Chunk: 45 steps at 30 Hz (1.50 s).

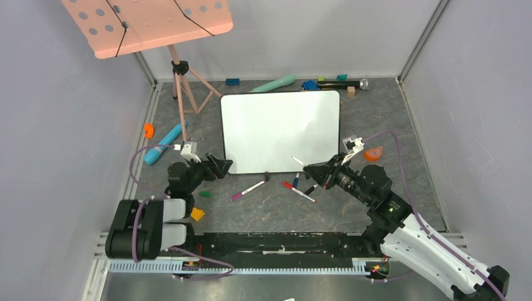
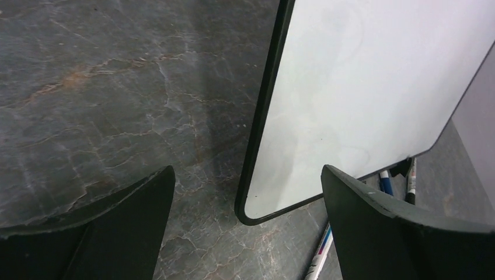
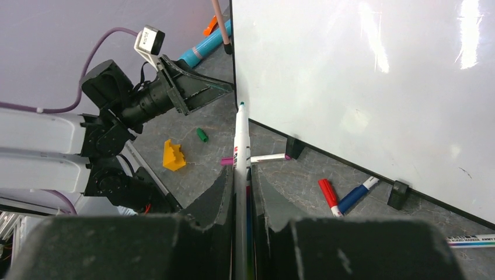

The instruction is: Write a sentence on the whiteboard

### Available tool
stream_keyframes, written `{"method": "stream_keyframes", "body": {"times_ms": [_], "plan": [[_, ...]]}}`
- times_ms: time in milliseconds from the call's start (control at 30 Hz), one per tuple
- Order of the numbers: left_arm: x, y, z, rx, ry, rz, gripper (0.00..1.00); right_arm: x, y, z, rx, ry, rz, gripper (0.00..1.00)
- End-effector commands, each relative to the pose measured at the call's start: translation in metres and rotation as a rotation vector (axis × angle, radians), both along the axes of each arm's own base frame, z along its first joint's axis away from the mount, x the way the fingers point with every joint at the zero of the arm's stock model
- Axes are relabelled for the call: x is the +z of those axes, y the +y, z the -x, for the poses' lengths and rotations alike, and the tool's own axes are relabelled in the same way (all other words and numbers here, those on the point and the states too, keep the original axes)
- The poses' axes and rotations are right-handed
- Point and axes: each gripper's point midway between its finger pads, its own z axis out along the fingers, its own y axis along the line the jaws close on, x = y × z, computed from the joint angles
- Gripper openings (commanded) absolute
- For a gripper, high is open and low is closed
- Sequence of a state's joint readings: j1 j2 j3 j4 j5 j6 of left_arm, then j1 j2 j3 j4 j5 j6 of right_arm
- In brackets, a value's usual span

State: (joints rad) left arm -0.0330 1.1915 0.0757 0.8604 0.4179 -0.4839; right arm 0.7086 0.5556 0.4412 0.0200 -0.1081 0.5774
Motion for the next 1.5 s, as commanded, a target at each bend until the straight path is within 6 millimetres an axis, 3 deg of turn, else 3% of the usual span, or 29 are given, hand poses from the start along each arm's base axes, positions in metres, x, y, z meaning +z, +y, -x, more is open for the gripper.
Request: {"method": "stream_keyframes", "body": {"times_ms": [0,67,233,367,633,800,1067,1467], "plan": [[0.051,-0.023,-0.004,-0.178,-0.255,0.075,1.0,0.03,0.001,0.0,0.01,-0.062,-0.033,0.0],[0.056,-0.02,-0.006,-0.209,-0.286,0.086,1.0,0.031,0.002,0.0,0.01,-0.062,-0.034,0.0],[0.058,-0.037,-0.014,-0.393,-0.241,0.161,1.0,0.03,0.004,0.0,0.018,-0.056,-0.045,0.0],[0.047,-0.034,-0.024,-0.349,-0.231,0.175,1.0,0.031,0.005,0.001,0.025,-0.054,-0.058,0.0],[0.045,-0.03,-0.03,-0.323,-0.243,0.153,1.0,0.03,0.005,0.002,0.024,-0.05,-0.065,0.0],[0.038,-0.042,-0.037,-0.413,-0.204,0.189,1.0,0.03,0.005,0.003,0.03,-0.049,-0.079,0.0],[0.027,-0.042,-0.047,-0.407,-0.187,0.184,1.0,0.03,0.004,0.005,0.028,-0.049,-0.085,0.0],[0.028,-0.045,-0.06,-0.441,-0.2,0.187,1.0,0.028,0.004,0.004,0.024,-0.047,-0.088,0.0]]}}
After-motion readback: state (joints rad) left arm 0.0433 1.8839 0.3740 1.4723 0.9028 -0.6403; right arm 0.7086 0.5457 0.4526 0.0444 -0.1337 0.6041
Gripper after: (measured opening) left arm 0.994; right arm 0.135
